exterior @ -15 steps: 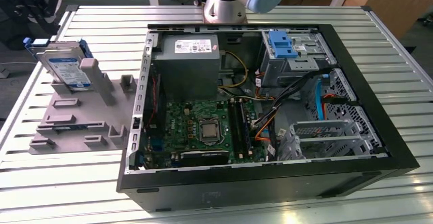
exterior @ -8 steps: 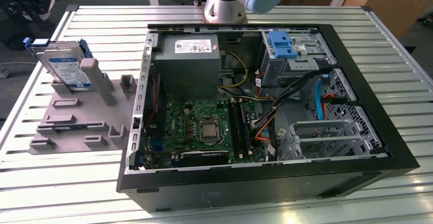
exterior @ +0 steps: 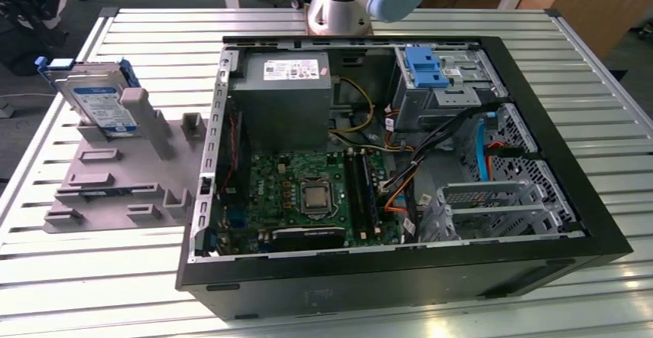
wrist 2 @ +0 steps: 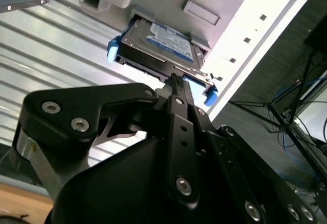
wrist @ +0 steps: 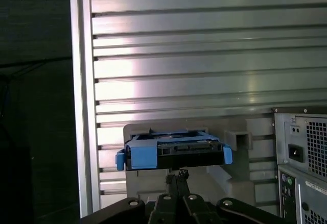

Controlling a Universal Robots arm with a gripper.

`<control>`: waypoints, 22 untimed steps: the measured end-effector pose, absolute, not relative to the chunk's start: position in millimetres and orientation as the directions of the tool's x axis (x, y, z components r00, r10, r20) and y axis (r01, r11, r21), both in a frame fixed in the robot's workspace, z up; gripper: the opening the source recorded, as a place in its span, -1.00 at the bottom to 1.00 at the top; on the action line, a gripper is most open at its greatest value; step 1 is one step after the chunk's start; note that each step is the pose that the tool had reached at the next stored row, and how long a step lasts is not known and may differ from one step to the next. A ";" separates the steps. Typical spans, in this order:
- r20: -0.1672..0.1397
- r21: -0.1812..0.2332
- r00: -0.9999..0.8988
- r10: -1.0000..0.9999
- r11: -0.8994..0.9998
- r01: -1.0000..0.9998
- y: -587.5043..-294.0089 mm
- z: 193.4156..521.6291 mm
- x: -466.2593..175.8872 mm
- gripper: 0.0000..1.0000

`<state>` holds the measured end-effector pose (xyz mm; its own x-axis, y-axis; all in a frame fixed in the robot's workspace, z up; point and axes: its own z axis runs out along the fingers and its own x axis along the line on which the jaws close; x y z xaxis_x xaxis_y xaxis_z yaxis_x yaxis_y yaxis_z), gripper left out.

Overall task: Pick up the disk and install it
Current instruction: 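Reach for the disk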

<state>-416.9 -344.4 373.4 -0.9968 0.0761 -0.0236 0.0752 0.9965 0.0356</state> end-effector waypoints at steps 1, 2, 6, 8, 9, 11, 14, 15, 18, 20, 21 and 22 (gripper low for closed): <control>-0.023 0.032 -0.997 0.076 0.997 0.075 -343.9 373.2 -417.2 -0.79; -0.021 0.030 -0.997 0.075 0.997 0.074 -343.8 373.0 -417.2 -0.79; -0.018 0.026 -0.999 0.051 0.998 0.051 -343.5 372.0 -419.2 -0.79; -0.018 0.026 -0.999 0.045 0.999 0.045 -343.3 371.2 -421.6 -0.79; -0.018 0.026 -0.999 0.045 0.999 0.044 -343.0 370.8 -422.9 -0.79; -0.018 0.026 -0.999 0.044 0.999 0.044 -342.3 370.3 -425.7 -0.79; -0.018 0.026 -0.999 0.044 0.999 0.044 -342.0 369.7 -428.7 -0.79; -0.018 0.026 -0.999 0.044 0.999 0.044 -342.1 369.7 -428.9 -0.79; -0.018 0.026 -0.999 0.044 0.999 0.044 -342.0 369.6 -429.5 -0.79; -0.018 0.026 -0.999 0.044 0.999 0.044 -342.0 369.5 -430.3 -0.79; -0.018 0.026 -0.999 0.044 0.999 0.044 -342.0 369.5 -431.0 -0.79; -0.018 0.026 -0.999 0.044 0.999 0.044 -342.0 369.4 -431.1 -0.79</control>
<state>-431.1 -342.0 369.4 -0.9988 0.0444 -0.0182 0.0439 0.9987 0.0260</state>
